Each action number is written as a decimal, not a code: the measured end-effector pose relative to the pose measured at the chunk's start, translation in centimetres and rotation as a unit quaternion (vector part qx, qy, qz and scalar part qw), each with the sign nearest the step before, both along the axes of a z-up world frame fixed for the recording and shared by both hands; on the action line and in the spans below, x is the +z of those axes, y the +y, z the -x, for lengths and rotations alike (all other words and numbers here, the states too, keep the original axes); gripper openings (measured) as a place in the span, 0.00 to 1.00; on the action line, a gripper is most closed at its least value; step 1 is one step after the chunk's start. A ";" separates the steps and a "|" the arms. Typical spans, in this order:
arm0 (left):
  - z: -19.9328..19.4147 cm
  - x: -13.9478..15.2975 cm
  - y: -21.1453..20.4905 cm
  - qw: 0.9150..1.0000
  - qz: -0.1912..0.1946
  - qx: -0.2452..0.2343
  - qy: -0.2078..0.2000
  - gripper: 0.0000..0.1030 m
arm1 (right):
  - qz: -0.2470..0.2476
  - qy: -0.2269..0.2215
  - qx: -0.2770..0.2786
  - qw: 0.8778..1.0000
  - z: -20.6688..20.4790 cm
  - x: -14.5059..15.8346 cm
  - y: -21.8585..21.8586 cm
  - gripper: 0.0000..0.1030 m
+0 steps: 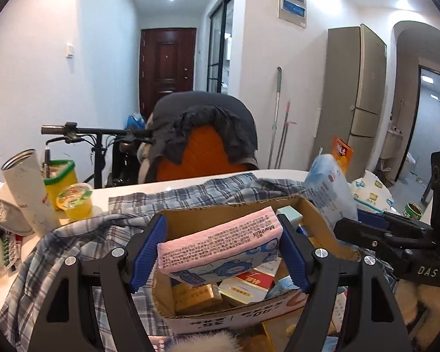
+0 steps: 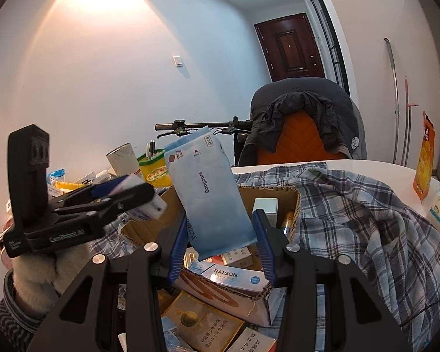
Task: Organize objects
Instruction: 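Carry the blue packet over the cardboard box with the right gripper while the left holds the pink pack, then drop the pink pack into the cardboard box by opening the left gripper, then lower the blue packet into the cardboard box and open the right gripper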
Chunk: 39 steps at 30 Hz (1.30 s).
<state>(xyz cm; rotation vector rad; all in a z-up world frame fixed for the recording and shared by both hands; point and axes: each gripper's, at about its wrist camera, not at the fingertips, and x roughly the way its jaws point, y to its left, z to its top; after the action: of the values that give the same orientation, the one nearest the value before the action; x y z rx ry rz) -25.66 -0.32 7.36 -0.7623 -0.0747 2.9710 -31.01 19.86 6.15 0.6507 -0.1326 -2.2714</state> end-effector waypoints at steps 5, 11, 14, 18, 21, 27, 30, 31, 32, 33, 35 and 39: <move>-0.1 -0.7 -0.6 0.999 0.019 0.019 -0.026 0.74 | -0.005 -0.001 0.000 1.000 0.0 -0.2 -0.3 0.42; 0.2 -1.8 -2.3 0.997 -0.006 0.020 -0.081 0.74 | -0.009 -0.001 0.005 1.000 -0.1 -0.3 -0.5 0.42; -0.1 -1.8 -2.2 0.996 0.002 0.016 -0.085 0.74 | -0.012 -0.001 0.004 1.000 -0.1 -0.4 -0.5 0.42; 0.0 -2.0 -1.3 0.995 0.028 0.004 -0.093 0.75 | -0.012 0.000 0.003 1.000 -0.1 -0.4 -0.5 0.42; 0.7 -2.7 -0.9 0.993 0.033 -0.009 -0.110 0.75 | -0.013 -0.001 0.003 1.000 -0.1 -0.4 -0.5 0.42; 1.1 -2.6 -0.7 0.993 0.044 -0.020 -0.109 0.98 | -0.014 -0.001 0.004 1.000 -0.3 -0.4 -0.6 0.42; 0.1 -1.8 -0.5 0.995 0.047 -0.023 -0.080 1.00 | -0.015 -0.002 0.004 1.000 -0.2 -0.5 -0.7 0.42; -0.3 -1.5 -0.4 0.997 0.049 -0.021 -0.064 1.00 | -0.016 -0.002 0.004 1.000 -0.3 -0.5 -0.7 0.42; -0.7 -1.1 -0.4 0.997 0.053 -0.017 -0.051 1.00 | -0.016 -0.002 0.004 1.000 -0.3 -0.4 -0.8 0.42; -1.2 -0.7 -0.3 0.998 0.059 -0.011 -0.034 1.00 | -0.017 0.000 0.004 1.000 -0.3 -0.4 -0.8 0.42; -2.1 0.1 -0.4 0.998 0.060 -0.007 -0.010 1.00 | -0.016 0.001 0.003 1.000 -0.4 -0.3 -0.7 0.42; -4.5 2.0 -0.9 0.999 0.031 -0.004 0.039 1.00 | -0.017 0.000 0.001 1.000 -0.3 -0.3 -0.6 0.42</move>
<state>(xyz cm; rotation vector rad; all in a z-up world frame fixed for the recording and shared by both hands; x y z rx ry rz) -21.15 -1.17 9.38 -0.6515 0.0251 3.0038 -30.74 19.23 5.83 0.6679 -0.0941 -2.2752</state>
